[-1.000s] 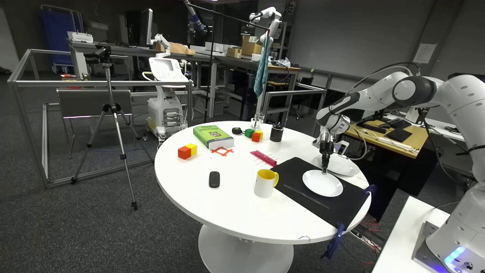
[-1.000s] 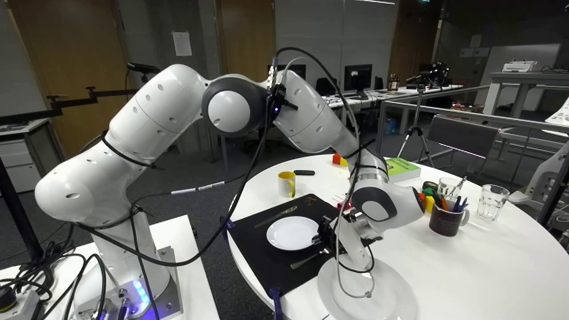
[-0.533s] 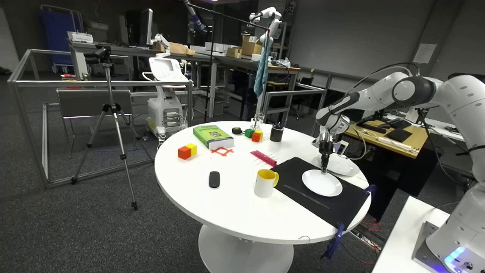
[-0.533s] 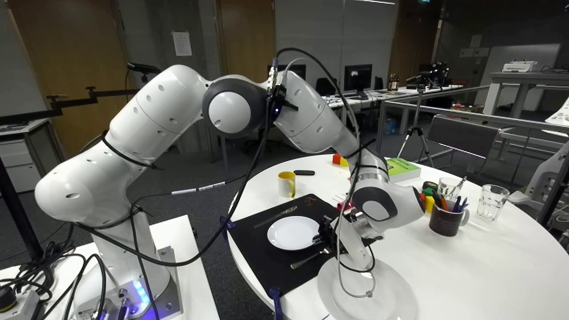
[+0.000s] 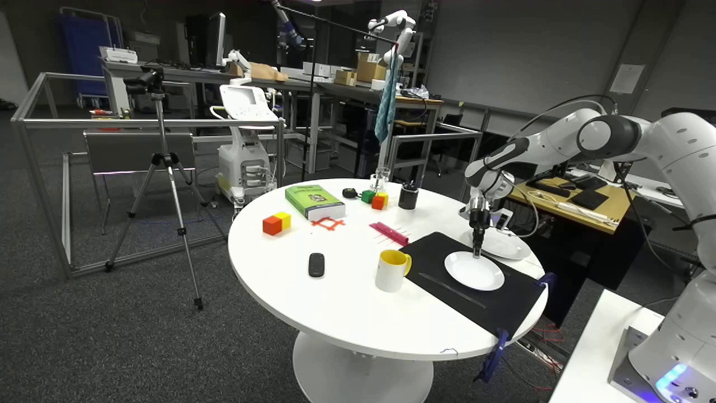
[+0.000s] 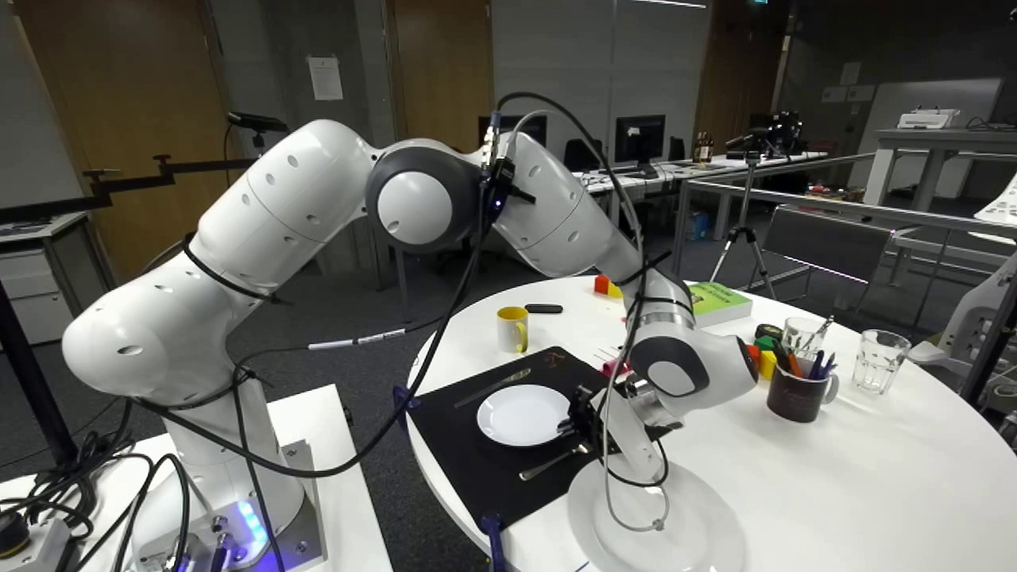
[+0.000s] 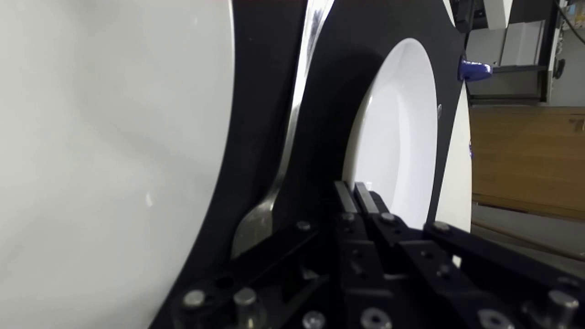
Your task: Place the smaller white plate on the black mat between the fork and knife
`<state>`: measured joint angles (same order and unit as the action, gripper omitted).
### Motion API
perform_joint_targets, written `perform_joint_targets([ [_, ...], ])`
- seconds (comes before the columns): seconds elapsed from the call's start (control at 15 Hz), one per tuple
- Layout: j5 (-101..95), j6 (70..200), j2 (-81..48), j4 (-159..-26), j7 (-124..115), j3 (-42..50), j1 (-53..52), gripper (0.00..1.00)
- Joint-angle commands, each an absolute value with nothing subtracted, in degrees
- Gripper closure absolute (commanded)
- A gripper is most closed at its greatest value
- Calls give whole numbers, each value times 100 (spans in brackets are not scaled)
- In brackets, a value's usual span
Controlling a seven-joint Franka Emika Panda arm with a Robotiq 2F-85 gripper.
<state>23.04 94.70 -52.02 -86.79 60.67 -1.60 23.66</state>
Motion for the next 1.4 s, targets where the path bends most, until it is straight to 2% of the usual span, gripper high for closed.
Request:
perform_joint_targets([
  [0.0, 2318, 9437, -5275, -8569, 6056, -188, 2340, 99],
  [0.07, 2316, 9436, -5274, -8571, 6050, -190, 2337, 99],
  [0.13, 2311, 9446, -5276, -8573, 6043, -188, 2330, 75],
  [0.27, 2306, 9452, -5287, -8571, 6028, -186, 2322, 64],
  [0.8, 2286, 9328, -5201, -8523, 6007, -200, 2276, 4],
  [0.87, 2285, 9343, -5122, -8558, 6032, -209, 2270, 0],
  [1.33, 2264, 9353, -4812, -8685, 6112, -228, 2200, 0],
])
